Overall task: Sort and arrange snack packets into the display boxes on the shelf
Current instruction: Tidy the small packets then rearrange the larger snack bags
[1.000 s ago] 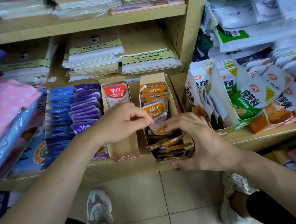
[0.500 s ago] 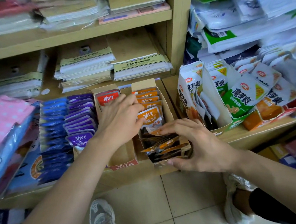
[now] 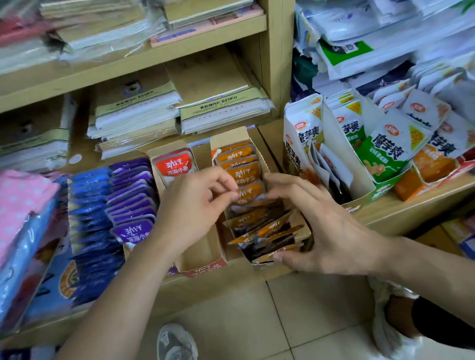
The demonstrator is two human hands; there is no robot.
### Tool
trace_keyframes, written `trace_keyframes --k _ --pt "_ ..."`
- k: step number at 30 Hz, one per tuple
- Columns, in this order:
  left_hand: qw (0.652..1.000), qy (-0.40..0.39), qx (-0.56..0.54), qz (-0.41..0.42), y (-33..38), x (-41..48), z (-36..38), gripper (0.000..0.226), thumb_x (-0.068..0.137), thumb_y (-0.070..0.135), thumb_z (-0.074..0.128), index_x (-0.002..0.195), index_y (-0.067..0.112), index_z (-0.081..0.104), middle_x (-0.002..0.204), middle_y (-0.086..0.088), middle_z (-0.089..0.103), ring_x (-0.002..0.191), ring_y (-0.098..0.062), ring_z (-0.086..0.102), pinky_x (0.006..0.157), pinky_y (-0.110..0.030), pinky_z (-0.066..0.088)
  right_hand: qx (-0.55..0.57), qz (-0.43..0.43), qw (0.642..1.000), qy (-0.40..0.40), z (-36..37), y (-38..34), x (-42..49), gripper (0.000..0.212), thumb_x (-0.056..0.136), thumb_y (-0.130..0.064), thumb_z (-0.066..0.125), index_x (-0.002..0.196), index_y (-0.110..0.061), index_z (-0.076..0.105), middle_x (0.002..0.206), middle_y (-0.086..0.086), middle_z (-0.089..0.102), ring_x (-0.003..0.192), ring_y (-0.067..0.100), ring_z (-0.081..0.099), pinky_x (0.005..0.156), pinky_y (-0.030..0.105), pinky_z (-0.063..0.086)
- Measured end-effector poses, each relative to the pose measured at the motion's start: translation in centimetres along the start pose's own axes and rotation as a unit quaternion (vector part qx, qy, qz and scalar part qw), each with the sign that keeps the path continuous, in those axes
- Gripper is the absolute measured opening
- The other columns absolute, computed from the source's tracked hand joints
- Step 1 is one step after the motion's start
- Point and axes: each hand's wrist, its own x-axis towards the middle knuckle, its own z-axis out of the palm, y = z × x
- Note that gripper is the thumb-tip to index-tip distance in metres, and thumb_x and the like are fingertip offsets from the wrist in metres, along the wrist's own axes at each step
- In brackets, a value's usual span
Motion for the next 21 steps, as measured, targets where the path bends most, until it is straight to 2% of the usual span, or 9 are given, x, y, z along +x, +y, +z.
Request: trace_keyframes --k 2,4,6,10,12,14,16,18,21 --pt "0.998 0.011 -0.063 0.001 -0.3 0.0 -0.4 0.015 0.086 0.026 0.078 0.1 0.03 0.077 0.079 0.02 0.072 0.061 0.004 0.057 0.059 -0.024 0.047 0.005 0.001 1.0 0.008 -0.1 -0.2 0.1 0.092 0.071 -0.043 0.084 0.147 -0.021 0.037 0.158 -0.007 0.028 0.147 0.009 0.027 0.114 0.047 0.033" --pt "0.997 -0.038 -0.067 0.013 -0.5 -0.1 -0.5 0.016 0.085 0.033 0.076 0.101 0.035 0.078 0.08 0.024 0.07 0.064 -0.008 0.056 0.06 -0.039 0.052 0.012 0.016 1.0 0.017 -0.1 -0.2 0.2 0.103 0.071 -0.042 0.086 0.153 -0.019 0.029 0.157 -0.007 0.03 0.147 0.009 0.026 0.117 0.047 0.031" --pt "0.994 -0.09 -0.057 0.026 -0.8 -0.3 -0.1 0.013 0.086 0.036 0.074 0.098 0.038 0.078 0.083 0.022 0.068 0.069 -0.014 0.056 0.064 -0.047 0.052 0.003 0.023 1.0 0.015 0.0 -0.1 0.4 0.106 0.07 -0.047 0.084 0.155 -0.019 0.027 0.157 -0.006 0.029 0.147 0.012 0.025 0.117 0.049 0.031" --pt "0.985 -0.157 -0.066 0.016 -0.7 -0.3 -0.5 0.018 0.09 0.042 0.067 0.101 0.035 0.079 0.087 0.019 0.073 0.081 -0.012 0.065 0.073 -0.045 0.056 -0.031 -0.012 0.999 -0.029 0.4 0.3 0.3 0.094 0.068 -0.056 0.08 0.149 -0.027 0.04 0.151 -0.011 0.038 0.143 0.009 0.032 0.112 0.047 0.035" --pt "0.991 -0.121 -0.055 0.012 -0.7 -0.2 -0.6 0.025 0.09 0.05 0.06 0.103 0.037 0.078 0.091 0.016 0.074 0.086 -0.01 0.063 0.074 -0.047 0.054 -0.043 -0.024 0.998 -0.038 0.6 0.4 0.4 0.087 0.068 -0.057 0.08 0.144 -0.03 0.047 0.145 -0.014 0.044 0.137 0.008 0.038 0.109 0.046 0.037" --pt "0.998 -0.032 0.045 0.026 -1.0 0.1 -0.4 0.03 0.093 0.052 0.056 0.112 0.039 0.074 0.105 0.018 0.072 0.094 -0.007 0.058 0.066 -0.038 0.05 -0.045 -0.021 0.998 -0.04 0.5 0.5 0.4 0.085 0.068 -0.059 0.079 0.143 -0.032 0.048 0.143 -0.018 0.045 0.133 0.007 0.04 0.109 0.045 0.036" --pt "0.981 0.023 0.19 0.04 -1.0 0.7 -0.2 0.034 0.097 0.047 0.054 0.127 0.036 0.067 0.124 0.018 0.067 0.104 -0.008 0.053 0.06 -0.022 0.036 -0.049 -0.017 0.998 -0.041 0.4 0.5 0.4 0.085 0.068 -0.061 0.077 0.142 -0.034 0.047 0.142 -0.02 0.044 0.132 0.005 0.04 0.109 0.043 0.035" --pt "0.961 0.017 0.272 0.046 -0.9 1.2 0.2 0.041 0.099 0.046 0.053 0.136 0.032 0.061 0.13 0.014 0.065 0.107 -0.011 0.052 0.057 -0.022 0.032 -0.052 -0.016 0.998 -0.045 0.4 0.5 0.4 0.085 0.068 -0.061 0.076 0.143 -0.034 0.046 0.142 -0.02 0.044 0.132 0.003 0.038 0.11 0.04 0.033" --pt "0.947 0.01 0.314 0.065 -0.9 1.8 0.8 0.045 0.098 0.046 0.056 0.139 0.027 0.059 0.127 0.008 0.066 0.108 -0.016 0.054 0.064 -0.031 0.048 -0.05 -0.015 0.998 -0.043 0.4 0.5 0.4 0.085 0.068 -0.062 0.075 0.142 -0.033 0.047 0.141 -0.019 0.045 0.131 0.003 0.038 0.111 0.04 0.032"
